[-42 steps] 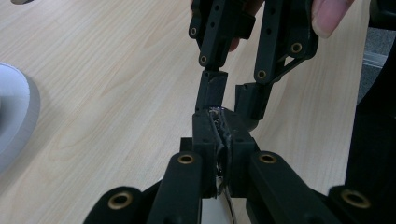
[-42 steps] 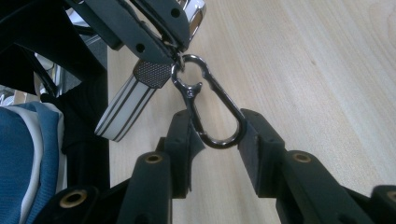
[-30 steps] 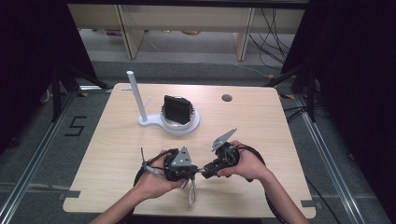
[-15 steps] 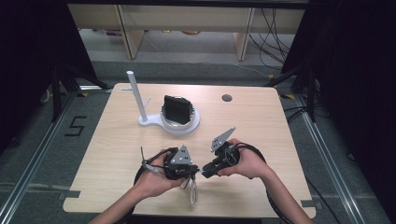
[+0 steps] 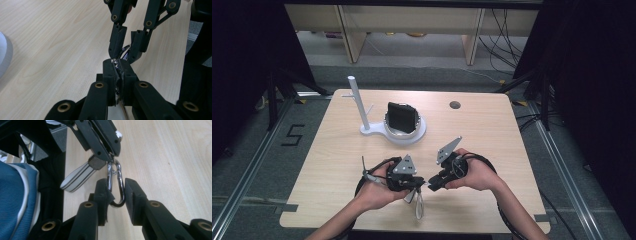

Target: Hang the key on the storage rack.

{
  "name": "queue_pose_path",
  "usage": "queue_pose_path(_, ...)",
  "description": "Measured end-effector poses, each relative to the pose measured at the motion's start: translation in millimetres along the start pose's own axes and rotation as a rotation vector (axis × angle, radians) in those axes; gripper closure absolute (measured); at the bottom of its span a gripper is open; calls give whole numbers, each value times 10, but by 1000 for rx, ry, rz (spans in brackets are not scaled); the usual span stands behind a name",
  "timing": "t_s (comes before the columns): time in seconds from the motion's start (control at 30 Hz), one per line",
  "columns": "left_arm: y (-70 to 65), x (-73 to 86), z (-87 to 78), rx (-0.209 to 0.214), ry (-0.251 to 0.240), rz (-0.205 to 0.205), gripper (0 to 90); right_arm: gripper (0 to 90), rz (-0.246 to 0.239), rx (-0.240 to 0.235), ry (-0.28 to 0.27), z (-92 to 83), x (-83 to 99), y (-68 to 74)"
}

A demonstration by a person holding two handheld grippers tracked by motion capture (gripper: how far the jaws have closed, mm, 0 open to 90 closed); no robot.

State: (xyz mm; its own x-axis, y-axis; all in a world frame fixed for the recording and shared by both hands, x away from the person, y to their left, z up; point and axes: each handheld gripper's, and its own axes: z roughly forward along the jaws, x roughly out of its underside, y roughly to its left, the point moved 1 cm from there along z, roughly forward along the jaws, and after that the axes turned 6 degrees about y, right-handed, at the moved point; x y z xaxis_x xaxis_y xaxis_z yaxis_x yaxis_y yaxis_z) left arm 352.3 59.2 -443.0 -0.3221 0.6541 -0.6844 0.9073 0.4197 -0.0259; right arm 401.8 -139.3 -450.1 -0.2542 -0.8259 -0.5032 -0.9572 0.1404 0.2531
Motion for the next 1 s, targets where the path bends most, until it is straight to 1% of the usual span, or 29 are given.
queue_pose_path(0.03,-1,-1,-6,0,-3,-2,853,723,2,1,-3,2,6,-4)
queue_pose_path(0.07,10,-2,-21,0,4,12,853,720,4,4,-5,5,11,-7)
queue_pose_path(0.1,10,-5,-33,-4,0,12,854,710,6,16,-13,12,21,-14)
queue_pose_path(0.13,10,-7,-35,-1,-7,9,854,710,6,16,-13,12,21,-14)
queue_pose_path(0.17,10,-11,-44,-12,-10,4,854,700,13,23,-14,9,25,-17)
queue_pose_path(0.2,-2,-15,-39,-7,-24,-11,854,700,13,23,-14,9,25,-17)
queue_pose_path(0.23,10,-16,-48,-13,-17,0,854,699,14,26,-16,8,26,-19)
queue_pose_path(0.27,5,-17,-44,-6,-27,-13,854,697,19,25,-19,10,26,-21)
queue_pose_path(0.43,5,-27,-55,-19,-44,-10,854,674,31,35,-25,10,24,-32)
queue_pose_path(0.47,7,-30,-62,-21,-44,-7,854,661,56,36,-26,8,30,-30)
queue_pose_path(0.5,9,-31,-69,-22,-42,-4,854,643,54,32,-38,11,33,-48)
queue_pose_path(0.53,9,-31,-72,-23,-42,-6,854,628,84,42,-46,6,51,-50)
queue_pose_path(0.57,14,-29,-75,-23,-44,-7,854,612,79,53,-47,-1,56,-56)
queue_pose_path(0.6,16,-28,-76,-24,-43,-5,854,591,81,51,-45,-1,61,-50)
queue_pose_path(0.63,16,-28,-76,-24,-43,-5,854,591,81,51,-45,-1,61,-50)
queue_pose_path(0.67,17,-28,-75,-26,-43,-4,854,569,74,53,-48,2,64,-52)
queue_pose_path(0.7,17,-27,-73,-29,-46,-4,854,553,78,46,-48,3,67,-54)
queue_pose_path(0.8,18,-23,-62,-29,-50,-3,854,551,125,23,-46,9,93,-56)
queue_pose_path(0.83,19,-21,-62,-31,-48,-3,854,551,125,22,-47,7,101,-72)
queue_pose_path(0.87,31,-16,-71,-35,-33,10,854,550,129,8,-54,4,105,-77)
queue_pose_path(0.9,23,-14,-66,-30,-40,-1,854,550,129,8,-54,4,105,-77)
queue_pose_path(0.93,32,-11,-77,-33,-24,15,854,549,130,-2,-58,2,101,-72)
queue_pose_path(0.97,25,-8,-69,-33,-31,12,854,548,129,-19,-52,3,88,-65)
queue_pose_path(1.0,25,-8,-69,-33,-31,12,854,548,129,-19,-52,3,88,-65)
